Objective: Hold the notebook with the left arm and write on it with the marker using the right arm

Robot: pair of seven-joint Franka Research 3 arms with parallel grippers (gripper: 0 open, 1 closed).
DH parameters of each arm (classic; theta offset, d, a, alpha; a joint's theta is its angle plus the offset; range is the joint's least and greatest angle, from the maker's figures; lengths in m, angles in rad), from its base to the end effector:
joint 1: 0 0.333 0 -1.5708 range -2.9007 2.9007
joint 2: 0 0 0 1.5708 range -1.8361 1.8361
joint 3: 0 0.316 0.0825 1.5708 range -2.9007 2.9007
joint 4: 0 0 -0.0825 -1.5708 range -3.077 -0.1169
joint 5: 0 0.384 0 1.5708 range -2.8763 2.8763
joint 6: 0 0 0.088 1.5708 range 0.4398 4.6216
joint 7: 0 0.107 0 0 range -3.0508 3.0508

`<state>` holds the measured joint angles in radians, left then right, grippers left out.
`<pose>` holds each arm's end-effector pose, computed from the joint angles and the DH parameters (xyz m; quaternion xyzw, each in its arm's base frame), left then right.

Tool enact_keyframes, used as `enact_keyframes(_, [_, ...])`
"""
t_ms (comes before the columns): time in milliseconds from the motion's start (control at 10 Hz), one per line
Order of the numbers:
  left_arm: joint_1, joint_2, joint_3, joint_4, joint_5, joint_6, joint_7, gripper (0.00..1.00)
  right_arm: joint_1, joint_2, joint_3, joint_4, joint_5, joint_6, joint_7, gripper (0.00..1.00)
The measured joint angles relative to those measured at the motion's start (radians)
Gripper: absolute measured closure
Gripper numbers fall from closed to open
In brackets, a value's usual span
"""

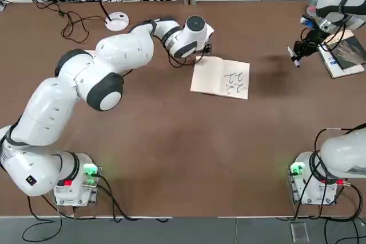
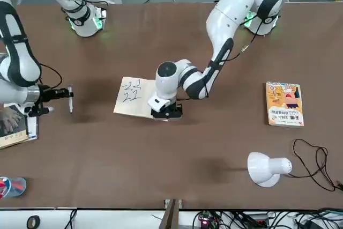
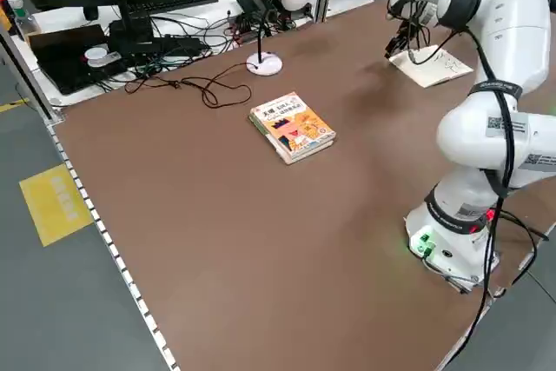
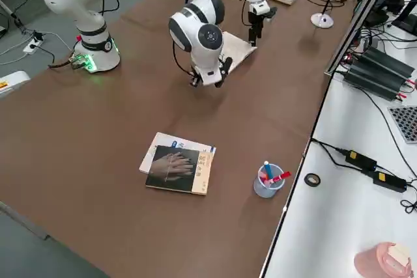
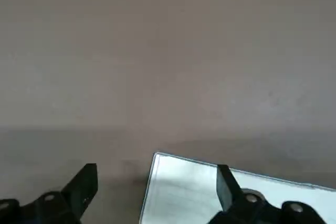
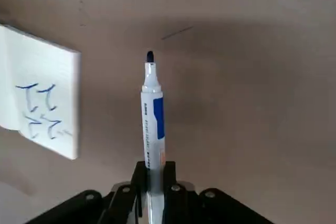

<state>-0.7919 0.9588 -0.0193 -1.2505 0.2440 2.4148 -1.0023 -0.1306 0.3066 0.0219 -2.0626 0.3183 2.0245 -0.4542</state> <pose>0.5353 -0.5557 0.1978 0.9912 0.0173 0.1278 0.0297 0.5486 -0.0418 0.2636 -0.9737 -0.0757 0.1263 0.1736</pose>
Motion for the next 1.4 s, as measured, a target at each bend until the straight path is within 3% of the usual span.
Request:
enact_keyframes(700, [0.03,-0.075,0.0,0.007,0.0,-0.099,0.129,0.0,-0.016,0.065,-0.028,0.002,-0.069,0.151,-0.048,0.83])
enact_keyframes(1100, [0.105,-0.17,-0.011,0.003,0.0,-0.18,0.261,0.0,-0.017,0.107,-0.039,0.004,-0.084,0.217,-0.051,0.83])
enact_keyframes(1400, [0.182,-0.259,-0.049,-0.047,0.0,-0.203,0.315,0.0,-0.017,0.121,-0.04,0.011,-0.085,0.225,-0.051,0.83])
